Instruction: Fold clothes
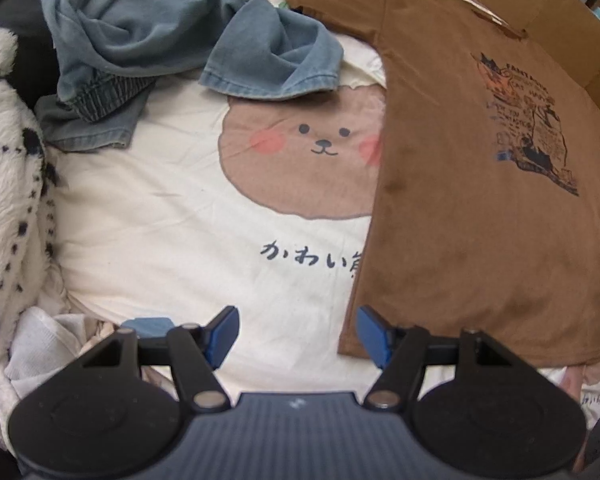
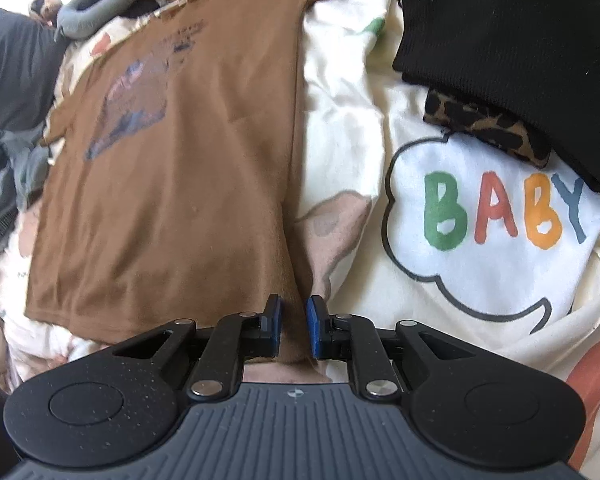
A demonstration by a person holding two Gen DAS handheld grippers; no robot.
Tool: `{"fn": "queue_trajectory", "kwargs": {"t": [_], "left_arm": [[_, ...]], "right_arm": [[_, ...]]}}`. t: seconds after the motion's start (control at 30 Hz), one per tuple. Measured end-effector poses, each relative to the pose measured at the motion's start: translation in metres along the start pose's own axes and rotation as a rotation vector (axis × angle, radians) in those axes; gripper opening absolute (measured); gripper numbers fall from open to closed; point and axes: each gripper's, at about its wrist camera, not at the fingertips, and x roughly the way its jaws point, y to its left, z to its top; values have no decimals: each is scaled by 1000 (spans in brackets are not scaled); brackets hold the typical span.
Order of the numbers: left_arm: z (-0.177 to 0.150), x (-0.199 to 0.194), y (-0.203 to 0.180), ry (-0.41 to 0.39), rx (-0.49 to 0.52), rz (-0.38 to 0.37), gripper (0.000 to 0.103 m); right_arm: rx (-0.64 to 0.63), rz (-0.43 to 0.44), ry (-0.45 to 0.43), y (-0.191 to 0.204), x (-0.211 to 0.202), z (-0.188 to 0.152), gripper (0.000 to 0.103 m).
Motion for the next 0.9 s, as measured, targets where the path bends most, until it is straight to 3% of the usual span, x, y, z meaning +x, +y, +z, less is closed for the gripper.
{"fn": "queue_trajectory", "kwargs": {"t": [0.23,0.57,0.73,0.9], "left_arm": [[-1,5,1,10,-16,-1,68],[-6,10,4,32,-9,6,68],[-9,12,6,41,-11,10,68],[-12,15,8,47,-17,9,68]], "right_arm": [[75,-7,-32,-14,-1,1,15],[20,-44,2,0,14,-12,15],[-33,-108,-22,11,6,-18,15],[-90,-117,-66,27,-5,-17,15]]}}
